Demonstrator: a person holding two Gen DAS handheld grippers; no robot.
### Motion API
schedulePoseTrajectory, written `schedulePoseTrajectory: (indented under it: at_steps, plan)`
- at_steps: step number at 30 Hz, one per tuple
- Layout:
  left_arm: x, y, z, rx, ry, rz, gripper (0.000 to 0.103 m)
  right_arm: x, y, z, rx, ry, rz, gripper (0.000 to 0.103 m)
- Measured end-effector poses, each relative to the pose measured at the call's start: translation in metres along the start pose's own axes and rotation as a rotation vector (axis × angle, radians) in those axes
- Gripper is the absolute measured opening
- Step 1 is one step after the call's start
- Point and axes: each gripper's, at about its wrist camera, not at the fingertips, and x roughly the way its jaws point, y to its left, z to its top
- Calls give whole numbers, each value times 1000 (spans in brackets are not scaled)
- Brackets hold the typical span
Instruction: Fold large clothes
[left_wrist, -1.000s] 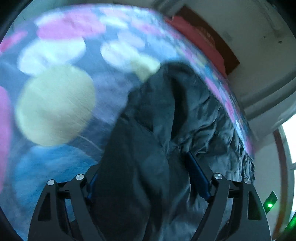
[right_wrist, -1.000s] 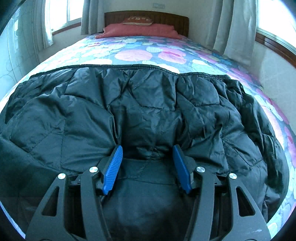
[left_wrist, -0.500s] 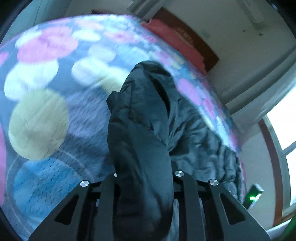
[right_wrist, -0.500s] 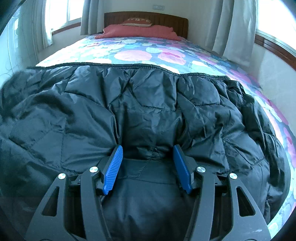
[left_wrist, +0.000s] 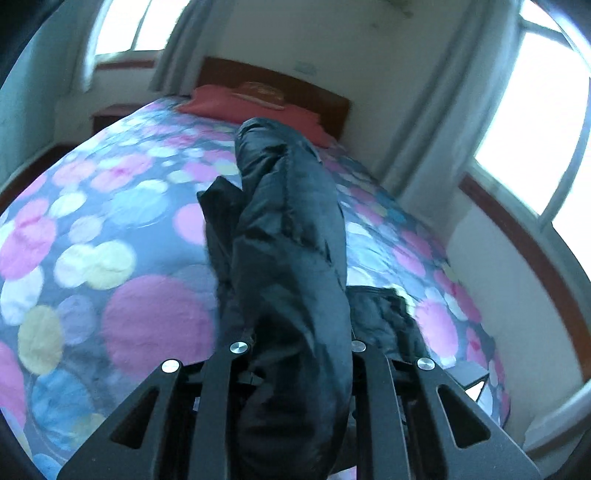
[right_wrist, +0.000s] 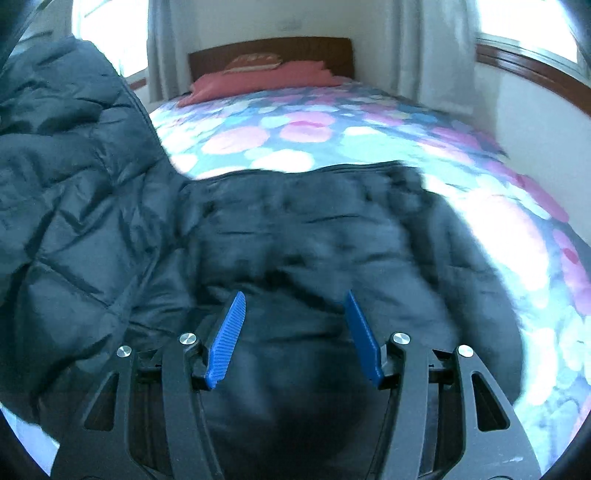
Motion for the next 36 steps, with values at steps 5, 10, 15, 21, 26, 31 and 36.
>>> schedulePoseTrajectory:
  at_steps: [5,10,15,21,26,31,36]
  plan:
    - [52,-72,-16,117,56,-14,19,-20,-66,-5,71,-9,-57,56]
    - [114,-115,-49,169,153,-4,19,-33,-113,-16,108,-1,-134,57]
    - [154,-137,-87,228,190,14,19,-38,-143,-29,151,12,-169,57]
    - [156,-150,-99,272,177,35,20,-40,-149,-34,173,20,-163,57]
    - [127,-159,-95,294,144,18,47,-43,-143,-28,160,7,-149,58]
    - [81,-157,-87,265,92,-90,63,-54,-127,-22,141,-11,-135,58]
    - [46,-131,-77,236,24,-90,68,-68,-107,-9,115,-44,-113,59]
